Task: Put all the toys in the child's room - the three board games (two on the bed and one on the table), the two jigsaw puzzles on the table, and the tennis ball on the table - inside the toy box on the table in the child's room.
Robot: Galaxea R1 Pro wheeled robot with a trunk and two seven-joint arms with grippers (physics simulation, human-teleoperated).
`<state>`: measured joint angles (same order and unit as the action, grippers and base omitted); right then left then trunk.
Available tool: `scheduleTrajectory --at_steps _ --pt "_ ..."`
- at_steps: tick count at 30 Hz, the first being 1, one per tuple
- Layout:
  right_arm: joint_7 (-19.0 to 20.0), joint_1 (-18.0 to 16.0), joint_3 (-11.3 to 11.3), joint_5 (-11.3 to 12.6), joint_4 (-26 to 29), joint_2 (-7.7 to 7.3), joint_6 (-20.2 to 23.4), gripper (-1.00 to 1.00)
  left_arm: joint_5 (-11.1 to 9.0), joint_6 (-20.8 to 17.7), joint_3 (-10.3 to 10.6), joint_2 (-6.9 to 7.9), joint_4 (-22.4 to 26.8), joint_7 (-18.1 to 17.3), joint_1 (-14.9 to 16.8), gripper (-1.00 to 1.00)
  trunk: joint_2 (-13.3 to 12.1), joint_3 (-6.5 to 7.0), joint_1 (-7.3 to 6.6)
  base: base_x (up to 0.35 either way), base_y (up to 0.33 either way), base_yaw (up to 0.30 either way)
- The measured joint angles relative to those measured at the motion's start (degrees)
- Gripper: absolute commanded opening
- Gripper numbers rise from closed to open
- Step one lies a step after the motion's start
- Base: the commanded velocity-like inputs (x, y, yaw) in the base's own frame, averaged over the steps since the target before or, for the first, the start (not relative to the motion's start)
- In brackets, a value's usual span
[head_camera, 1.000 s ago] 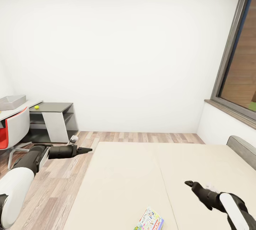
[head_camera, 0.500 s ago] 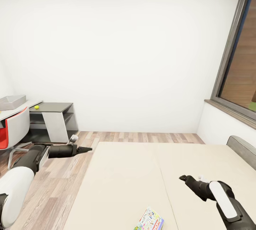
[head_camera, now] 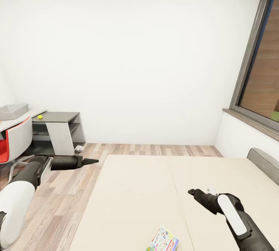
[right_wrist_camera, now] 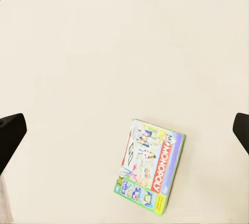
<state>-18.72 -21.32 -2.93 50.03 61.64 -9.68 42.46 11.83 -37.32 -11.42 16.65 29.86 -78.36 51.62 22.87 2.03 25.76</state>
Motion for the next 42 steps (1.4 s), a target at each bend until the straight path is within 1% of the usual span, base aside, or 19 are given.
scheduleTrajectory --at_steps 1,2,5,11,15,20,26,31,35,36,42 --pt "0.32 -0.32 0.32 0.00 -0.32 0.32 -0.33 1.00 0.00 0.00 0.00 0.00 0.32 0.00 0.00 1.00 0.00 0.00 0.00 0.000 0.000 0.000" --pt "0.56 -0.40 0.00 0.31 -0.50 0.65 -0.10 1.00 0.32 0.00 0.30 -0.33 0.18 0.32 0.04 1.00 0.00 0.00 0.00 0.000 0.000 0.000" --pt "-0.41 0.57 -0.93 0.34 0.46 1.61 0.41 1.00 0.77 0.02 0.82 -1.30 0.04 1.28 0.10 1.00 0.00 0.00 0.00 0.000 0.000 0.000" --pt "-1.58 2.19 -1.60 0.35 2.39 3.55 0.16 1.00 0.91 -0.01 1.17 -3.25 -0.01 3.21 0.14 1.00 0.00 0.00 0.00 0.000 0.000 0.000" --pt "-1.59 2.25 -1.93 0.56 2.45 4.84 0.13 1.00 0.93 -0.02 1.25 -3.34 -0.01 4.49 0.15 1.00 0.00 0.00 0.00 0.000 0.000 0.000" --pt "-1.59 2.26 -1.98 0.56 2.35 4.89 0.13 1.00 0.93 -0.06 1.25 -3.35 -0.01 6.10 0.13 1.00 0.00 0.00 0.00 0.000 0.000 0.000" --pt "-1.59 1.87 -2.04 0.60 0.42 4.42 0.13 1.00 0.93 -0.07 1.02 -3.29 -0.01 6.09 0.13 1.00 0.00 0.00 0.00 0.000 0.000 0.000" --pt "-1.59 0.26 -2.06 0.73 -1.18 4.20 0.13 1.00 0.93 -0.07 0.94 -3.24 -0.01 6.09 0.13 1.00 0.00 0.00 0.00 0.000 0.000 0.000" --pt "-1.59 -0.80 -2.07 0.77 -2.46 4.33 0.13 1.00 0.93 -0.07 0.93 -3.23 -0.01 6.09 0.13 1.00 0.00 -0.02 0.00 0.000 0.000 0.000" --pt "-1.59 -0.86 -2.06 0.70 -4.95 4.31 0.16 1.00 0.93 -0.07 0.93 -3.23 -0.01 6.07 0.13 1.00 -0.01 -0.07 0.00 0.000 0.000 0.000" --pt "-1.59 -1.04 -2.06 0.77 -5.18 4.16 0.19 1.00 0.86 0.06 0.83 -2.56 -0.01 5.88 0.15 1.00 -0.01 -0.53 0.00 0.000 0.000 0.000"
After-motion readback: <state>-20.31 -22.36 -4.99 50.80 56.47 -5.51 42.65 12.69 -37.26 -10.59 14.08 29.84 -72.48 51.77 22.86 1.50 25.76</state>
